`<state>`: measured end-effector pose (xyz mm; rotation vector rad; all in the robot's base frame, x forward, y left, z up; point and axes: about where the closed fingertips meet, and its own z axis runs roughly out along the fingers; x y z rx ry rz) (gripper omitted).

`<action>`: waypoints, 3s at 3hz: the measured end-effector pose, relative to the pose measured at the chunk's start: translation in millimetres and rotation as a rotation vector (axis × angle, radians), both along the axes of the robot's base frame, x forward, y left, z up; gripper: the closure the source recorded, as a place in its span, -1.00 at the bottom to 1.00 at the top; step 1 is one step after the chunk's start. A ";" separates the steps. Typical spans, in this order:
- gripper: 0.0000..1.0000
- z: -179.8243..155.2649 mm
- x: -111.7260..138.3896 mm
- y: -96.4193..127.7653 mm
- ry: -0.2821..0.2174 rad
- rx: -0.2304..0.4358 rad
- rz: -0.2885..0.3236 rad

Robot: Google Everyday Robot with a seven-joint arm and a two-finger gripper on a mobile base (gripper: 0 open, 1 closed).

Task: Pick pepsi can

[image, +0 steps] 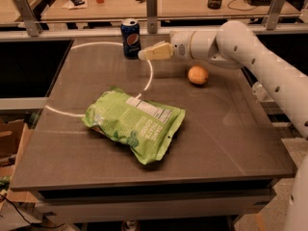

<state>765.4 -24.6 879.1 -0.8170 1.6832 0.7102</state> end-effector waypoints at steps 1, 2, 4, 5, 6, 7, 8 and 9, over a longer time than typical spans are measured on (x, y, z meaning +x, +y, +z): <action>-1.00 2.8 14.7 15.4 -0.001 0.003 0.044; -1.00 4.8 24.1 33.3 0.000 0.023 0.074; -1.00 -6.2 38.6 62.9 0.006 0.051 0.116; -1.00 -12.9 52.0 70.0 -0.018 0.039 0.123; -0.68 -15.1 60.1 70.7 -0.038 0.030 0.121; -0.21 -14.9 63.1 70.8 -0.048 0.026 0.122; 0.26 -10.0 63.8 67.6 -0.052 0.027 0.117; 0.72 8.2 63.2 60.0 -0.060 0.038 0.112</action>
Offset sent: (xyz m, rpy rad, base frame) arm 0.0363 0.0479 0.0094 0.0467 -0.0004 0.1001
